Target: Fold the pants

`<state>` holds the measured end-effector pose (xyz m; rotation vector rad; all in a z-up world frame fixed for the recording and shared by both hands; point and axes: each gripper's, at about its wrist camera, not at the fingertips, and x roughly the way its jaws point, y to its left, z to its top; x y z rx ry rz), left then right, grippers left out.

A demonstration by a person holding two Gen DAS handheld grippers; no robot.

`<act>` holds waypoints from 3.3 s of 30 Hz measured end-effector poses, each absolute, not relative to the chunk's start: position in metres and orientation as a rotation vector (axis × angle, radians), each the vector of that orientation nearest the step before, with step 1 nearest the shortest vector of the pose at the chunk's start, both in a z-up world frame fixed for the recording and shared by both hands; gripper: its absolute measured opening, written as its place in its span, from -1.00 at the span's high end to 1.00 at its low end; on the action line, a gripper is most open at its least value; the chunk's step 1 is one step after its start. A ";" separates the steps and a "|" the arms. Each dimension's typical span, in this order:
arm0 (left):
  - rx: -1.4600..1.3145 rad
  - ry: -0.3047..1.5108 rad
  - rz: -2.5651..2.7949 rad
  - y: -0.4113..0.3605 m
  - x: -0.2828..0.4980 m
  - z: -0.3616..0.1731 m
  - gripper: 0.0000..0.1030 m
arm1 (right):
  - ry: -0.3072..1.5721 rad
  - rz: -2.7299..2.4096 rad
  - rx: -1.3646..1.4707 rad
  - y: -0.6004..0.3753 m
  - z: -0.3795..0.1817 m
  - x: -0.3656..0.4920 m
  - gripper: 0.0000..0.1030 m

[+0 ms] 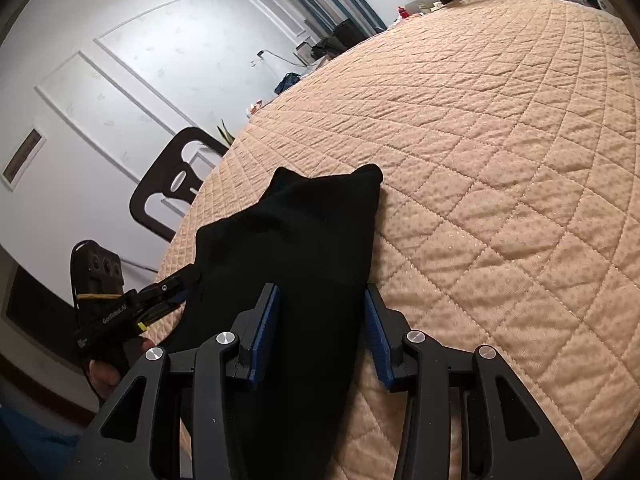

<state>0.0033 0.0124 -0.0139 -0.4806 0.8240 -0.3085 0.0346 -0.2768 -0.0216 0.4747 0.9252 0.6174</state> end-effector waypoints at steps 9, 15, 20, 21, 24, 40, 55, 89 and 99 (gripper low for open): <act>-0.538 0.836 -0.352 0.013 -0.015 -0.016 -0.15 | 0.946 0.677 0.529 -0.276 -0.022 0.024 0.13; -0.545 0.833 -0.368 0.012 -0.012 -0.016 -0.16 | 0.937 0.693 0.515 -0.274 -0.023 0.022 0.13; -0.482 0.827 -0.361 0.002 0.000 -0.013 -0.15 | 0.941 0.678 0.507 -0.266 -0.022 0.034 0.16; -0.469 0.825 -0.352 0.001 -0.001 -0.014 -0.13 | 0.940 0.672 0.498 -0.264 -0.021 0.034 0.20; -0.435 0.823 -0.336 -0.002 -0.006 -0.012 0.07 | 0.939 0.650 0.476 -0.262 -0.020 0.032 0.46; -0.350 0.776 -0.363 -0.002 0.001 0.021 0.51 | 0.856 0.680 0.403 -0.251 0.016 0.032 0.68; -0.320 0.782 -0.305 0.053 0.113 0.046 0.53 | 0.836 0.751 0.391 -0.187 0.042 0.139 0.68; -0.199 0.785 -0.189 0.087 0.226 0.001 0.14 | 0.883 0.523 0.017 -0.143 0.002 0.278 1.00; -0.147 0.739 -0.175 0.080 0.165 0.031 0.18 | 0.799 0.578 0.047 -0.160 0.034 0.220 0.76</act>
